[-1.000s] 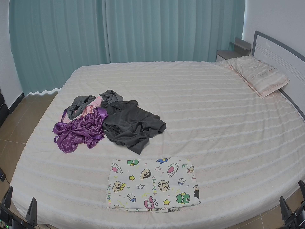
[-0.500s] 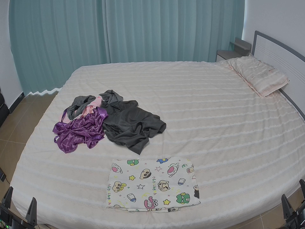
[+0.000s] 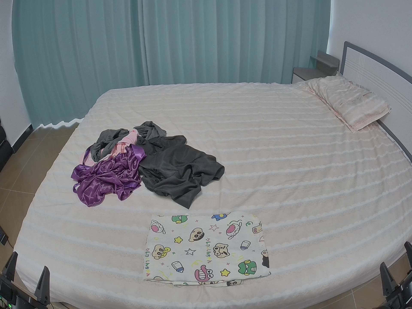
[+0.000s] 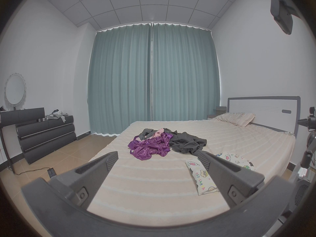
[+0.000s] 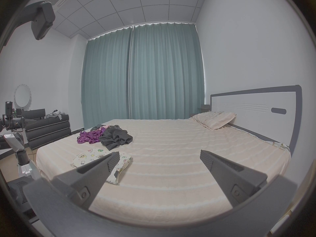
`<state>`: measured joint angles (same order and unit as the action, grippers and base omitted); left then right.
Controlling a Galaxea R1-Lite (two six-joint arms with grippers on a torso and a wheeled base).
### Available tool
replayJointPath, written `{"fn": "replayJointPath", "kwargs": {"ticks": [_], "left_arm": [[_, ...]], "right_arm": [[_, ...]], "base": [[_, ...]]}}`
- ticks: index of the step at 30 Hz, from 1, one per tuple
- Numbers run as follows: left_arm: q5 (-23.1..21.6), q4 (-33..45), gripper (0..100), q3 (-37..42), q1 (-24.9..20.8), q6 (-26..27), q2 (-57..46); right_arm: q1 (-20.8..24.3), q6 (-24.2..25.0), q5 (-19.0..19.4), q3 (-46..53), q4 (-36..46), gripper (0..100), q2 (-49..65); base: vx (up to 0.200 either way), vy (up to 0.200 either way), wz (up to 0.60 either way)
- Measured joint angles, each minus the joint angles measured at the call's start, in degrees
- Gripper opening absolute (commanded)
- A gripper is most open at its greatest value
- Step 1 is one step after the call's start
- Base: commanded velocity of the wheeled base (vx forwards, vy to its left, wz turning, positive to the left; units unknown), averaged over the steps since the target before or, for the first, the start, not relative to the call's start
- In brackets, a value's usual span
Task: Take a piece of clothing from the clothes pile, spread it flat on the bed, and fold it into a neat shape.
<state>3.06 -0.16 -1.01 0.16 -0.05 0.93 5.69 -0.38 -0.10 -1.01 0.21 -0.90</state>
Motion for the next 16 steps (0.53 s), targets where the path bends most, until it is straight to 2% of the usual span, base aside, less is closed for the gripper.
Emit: {"fn": "replayJointPath", "kwargs": {"ticks": [16], "left_arm": [[0.0,0.0,100,0.0,0.0,0.0,0.0]], "right_arm": [[0.0,0.1,0.0,0.0,0.0,100,0.0]], "base": [[0.0,0.0,0.0]]}}
